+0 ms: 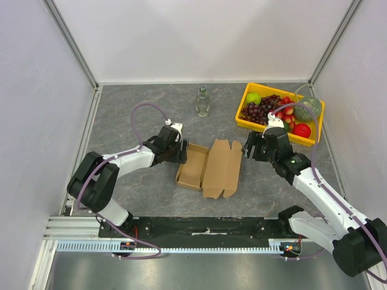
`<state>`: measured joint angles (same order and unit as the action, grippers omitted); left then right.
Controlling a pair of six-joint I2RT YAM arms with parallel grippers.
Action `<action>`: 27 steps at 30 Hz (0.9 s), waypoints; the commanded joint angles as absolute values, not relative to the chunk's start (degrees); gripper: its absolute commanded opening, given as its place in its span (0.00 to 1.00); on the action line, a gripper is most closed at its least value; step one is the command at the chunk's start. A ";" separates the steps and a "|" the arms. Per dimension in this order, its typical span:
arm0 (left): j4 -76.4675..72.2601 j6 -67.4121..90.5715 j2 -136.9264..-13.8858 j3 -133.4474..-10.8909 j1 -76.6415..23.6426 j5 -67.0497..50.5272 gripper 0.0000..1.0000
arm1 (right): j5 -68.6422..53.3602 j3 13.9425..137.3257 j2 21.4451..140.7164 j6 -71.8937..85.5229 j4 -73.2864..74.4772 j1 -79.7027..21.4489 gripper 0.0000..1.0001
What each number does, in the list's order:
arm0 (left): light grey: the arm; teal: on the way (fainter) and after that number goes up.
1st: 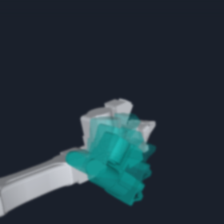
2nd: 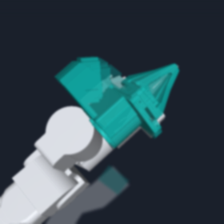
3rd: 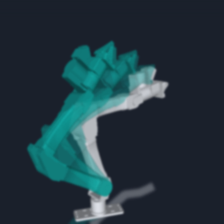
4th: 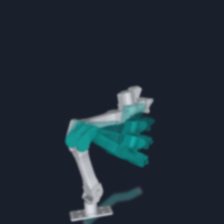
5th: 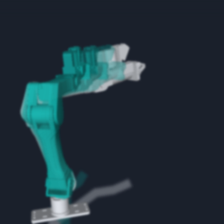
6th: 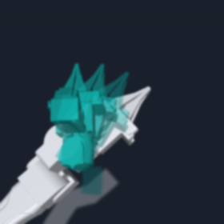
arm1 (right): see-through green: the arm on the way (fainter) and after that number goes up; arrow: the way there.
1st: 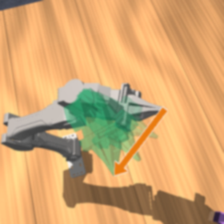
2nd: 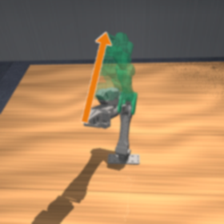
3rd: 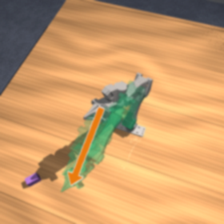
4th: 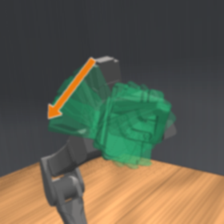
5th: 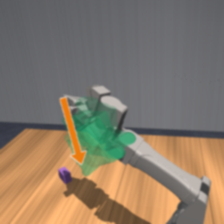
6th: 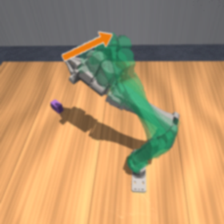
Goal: Fold the paper box
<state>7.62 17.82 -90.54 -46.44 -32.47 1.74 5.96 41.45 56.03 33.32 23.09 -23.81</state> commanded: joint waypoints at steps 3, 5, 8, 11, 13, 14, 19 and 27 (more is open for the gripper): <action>10.63 15.73 -85.70 -48.34 -32.08 4.75 0.77 | 5.19 40.34 56.07 31.38 19.34 -20.48 0.80; 11.07 15.56 -85.17 -48.34 -32.08 4.48 0.76 | 5.71 40.17 57.04 30.50 17.67 -19.34 0.80; 11.34 15.29 -84.82 -47.90 -32.17 4.31 0.70 | 7.11 39.64 57.83 29.01 14.16 -17.50 0.80; 11.08 15.21 -84.46 -47.03 -32.08 3.52 0.59 | 8.17 38.33 57.13 27.08 9.68 -16.35 0.81; 11.07 15.38 -84.38 -46.67 -32.17 3.25 0.52 | 8.70 37.10 56.08 25.93 6.87 -16.00 0.81; 11.07 15.38 -84.20 -46.50 -32.17 3.34 0.50 | 8.53 36.48 55.64 24.97 5.46 -16.00 0.81; 12.04 15.29 -83.76 -46.67 -32.17 3.78 0.56 | 5.37 34.02 54.23 22.24 1.41 -15.91 0.82; 14.94 14.68 -84.81 -48.34 -32.08 8.52 0.61 | 0.79 33.31 55.11 21.80 1.41 -15.91 0.82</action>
